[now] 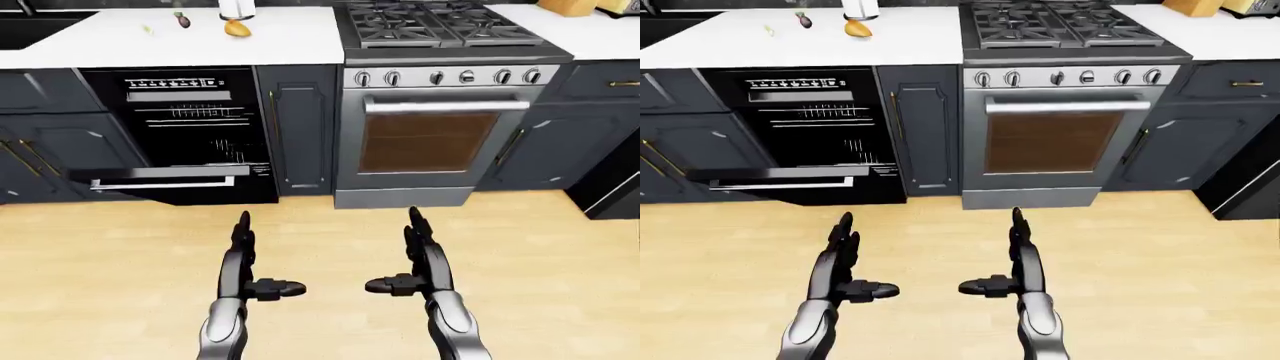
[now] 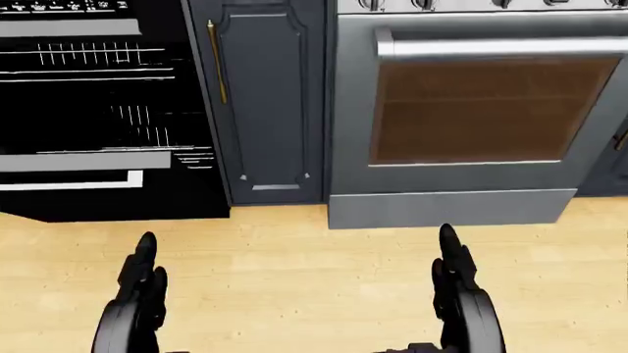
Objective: Close the dishwasher door
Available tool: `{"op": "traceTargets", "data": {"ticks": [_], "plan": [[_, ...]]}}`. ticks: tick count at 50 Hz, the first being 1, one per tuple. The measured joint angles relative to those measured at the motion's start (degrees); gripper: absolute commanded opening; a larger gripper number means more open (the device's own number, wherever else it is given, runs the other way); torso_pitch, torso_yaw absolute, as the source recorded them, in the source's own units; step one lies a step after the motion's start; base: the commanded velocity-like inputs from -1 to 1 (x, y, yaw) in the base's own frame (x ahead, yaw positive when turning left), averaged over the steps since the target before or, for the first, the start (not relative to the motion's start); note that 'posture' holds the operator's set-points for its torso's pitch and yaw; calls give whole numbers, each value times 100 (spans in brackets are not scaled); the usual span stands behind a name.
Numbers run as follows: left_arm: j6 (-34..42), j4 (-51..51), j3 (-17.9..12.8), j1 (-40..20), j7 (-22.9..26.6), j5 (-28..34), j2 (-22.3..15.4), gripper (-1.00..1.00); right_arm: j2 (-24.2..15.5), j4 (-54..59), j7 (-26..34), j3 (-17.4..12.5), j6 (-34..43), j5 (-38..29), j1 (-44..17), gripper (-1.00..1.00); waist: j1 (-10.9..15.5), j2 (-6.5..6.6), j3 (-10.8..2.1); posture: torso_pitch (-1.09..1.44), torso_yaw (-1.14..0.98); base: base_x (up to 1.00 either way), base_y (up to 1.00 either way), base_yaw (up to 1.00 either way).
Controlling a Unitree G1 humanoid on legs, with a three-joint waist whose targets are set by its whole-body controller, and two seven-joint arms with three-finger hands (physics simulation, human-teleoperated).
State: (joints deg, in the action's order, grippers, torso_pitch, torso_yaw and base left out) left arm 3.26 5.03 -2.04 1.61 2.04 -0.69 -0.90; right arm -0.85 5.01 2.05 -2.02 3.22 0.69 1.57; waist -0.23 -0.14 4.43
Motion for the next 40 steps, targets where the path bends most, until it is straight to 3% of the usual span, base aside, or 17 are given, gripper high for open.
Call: {"op": "traceTargets", "data": {"ticks": [1, 3, 5, 7, 12, 17, 22, 29, 33, 40], "plan": [[171, -427, -9, 144, 35, -61, -10, 100, 4, -278, -24, 72, 78, -58, 77, 100, -21, -31, -51, 0, 0, 0, 0, 0], [351, -1214, -59, 149, 127, -196, -32, 100, 20, -911, -85, 175, 144, -207, 101, 100, 50, -22, -307, 0, 0, 0, 0, 0], [313, -1335, -111, 36, 153, -240, -42, 100, 40, -1052, -68, 222, 174, -256, 0, 100, 65, -50, -229, 0, 0, 0, 0, 0], [394, -1319, -146, -9, 163, -270, -53, 100, -2, -1167, -12, 176, 344, -246, -54, 100, 73, -33, -314, 0, 0, 0, 0, 0], [982, -1819, -224, -56, 108, -267, -112, 100, -93, -1976, -39, -41, 1188, -370, -227, 100, 66, -15, -320, 0, 0, 0, 0, 0], [2044, -3095, -221, -302, 122, -188, -164, 100, -128, -2703, 26, -75, 1868, -396, -569, 100, 47, -35, -376, 0, 0, 0, 0, 0], [3155, -4409, -614, -852, 84, -363, -349, 100, -255, -3462, 126, -295, 2563, -319, -779, 100, 56, -6, -437, 0, 0, 0, 0, 0], [4322, -4874, -1162, -1453, -60, -758, -676, 100, -517, -4626, 117, -653, 3923, -152, -1424, 100, 46, 14, -386, 0, 0, 0, 0, 0], [4695, -5022, -1421, -1621, -143, -1059, -876, 100, -639, -5113, 121, -728, 4650, 15, -1850, 100, 47, 5, -338, 0, 0, 0, 0, 0], [5045, -5180, -1594, -1840, -300, -1369, -1133, 100, -928, -5770, -24, -1082, 5766, 459, -2595, 100, 64, 2, -280, 0, 0, 0, 0, 0]]}}
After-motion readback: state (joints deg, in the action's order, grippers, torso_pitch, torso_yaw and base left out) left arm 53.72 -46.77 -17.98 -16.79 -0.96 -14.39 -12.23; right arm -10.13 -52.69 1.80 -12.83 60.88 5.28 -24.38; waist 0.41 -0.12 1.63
